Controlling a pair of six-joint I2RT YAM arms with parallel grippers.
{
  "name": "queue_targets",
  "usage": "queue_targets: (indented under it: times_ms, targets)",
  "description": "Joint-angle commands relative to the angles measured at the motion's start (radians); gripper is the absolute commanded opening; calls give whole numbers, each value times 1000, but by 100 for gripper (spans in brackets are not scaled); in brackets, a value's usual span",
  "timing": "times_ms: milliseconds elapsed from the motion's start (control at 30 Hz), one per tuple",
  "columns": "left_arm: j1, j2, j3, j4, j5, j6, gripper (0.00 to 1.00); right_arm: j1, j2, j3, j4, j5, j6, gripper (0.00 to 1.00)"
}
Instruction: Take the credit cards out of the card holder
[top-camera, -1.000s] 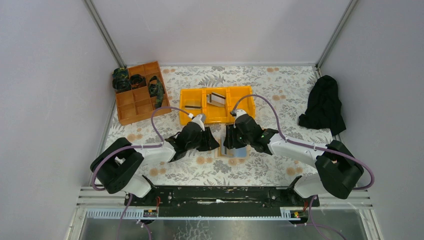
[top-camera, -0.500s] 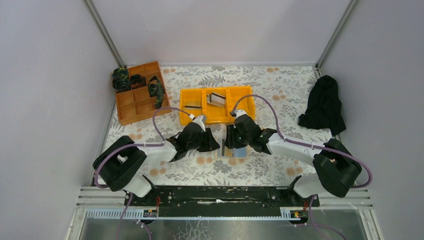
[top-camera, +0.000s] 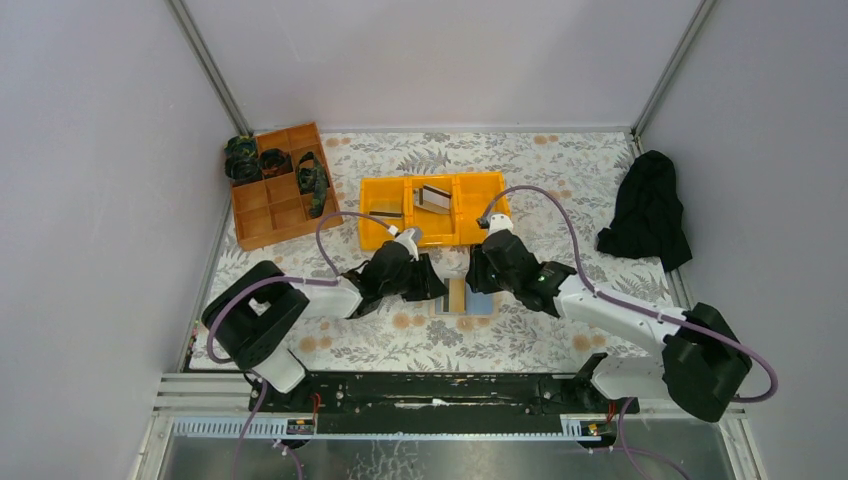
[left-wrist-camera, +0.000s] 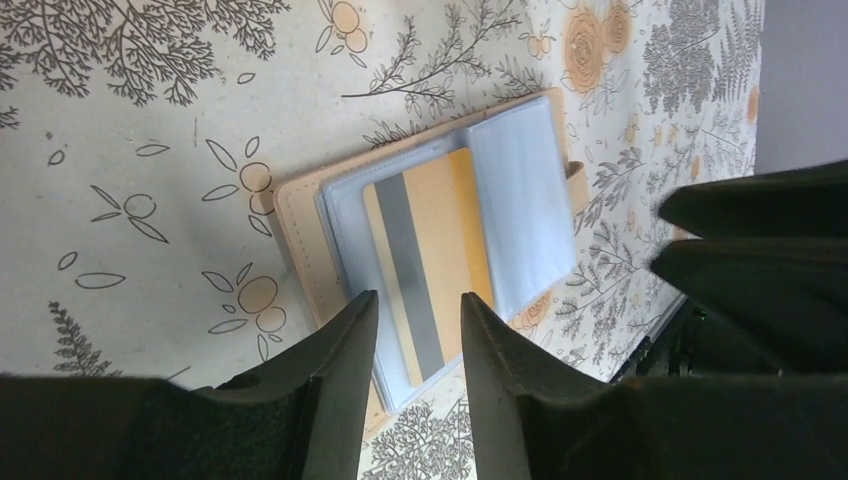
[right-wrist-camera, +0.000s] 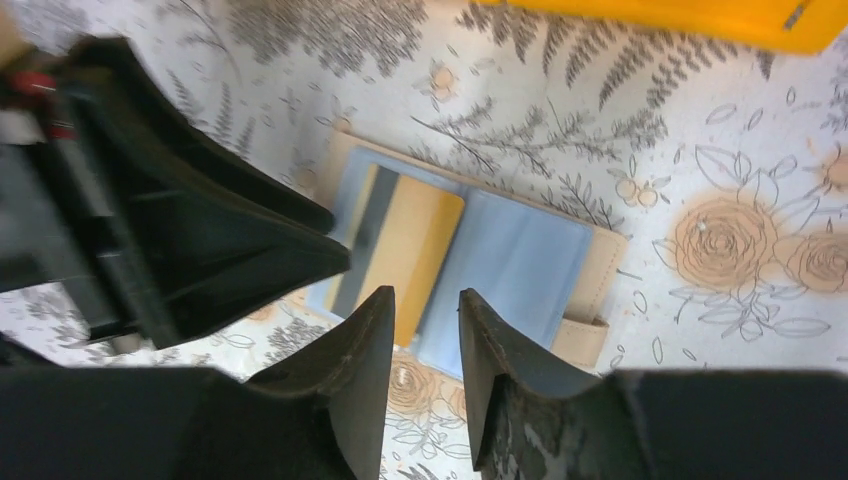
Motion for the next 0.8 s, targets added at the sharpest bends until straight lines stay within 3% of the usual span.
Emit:
queue_targets:
  times_ms: [0,233,400,567,767]
  targets:
    - [5,52,22,73,25,-6,43,9,-52,6,78,-11,-25,38]
    - [5,66,12,102,46,-26,42,8,62,-57,239,-145,40,40]
    - [11,60,6,86,36,-17,42,7,77,-110,300,-127,59,41]
    - [14,96,2,113,51,-27,41,-7,55,-136,309,-105,46,50]
    - [14,115,1,145,77,-45,41,-59,99,-172,366,-177,59,50]
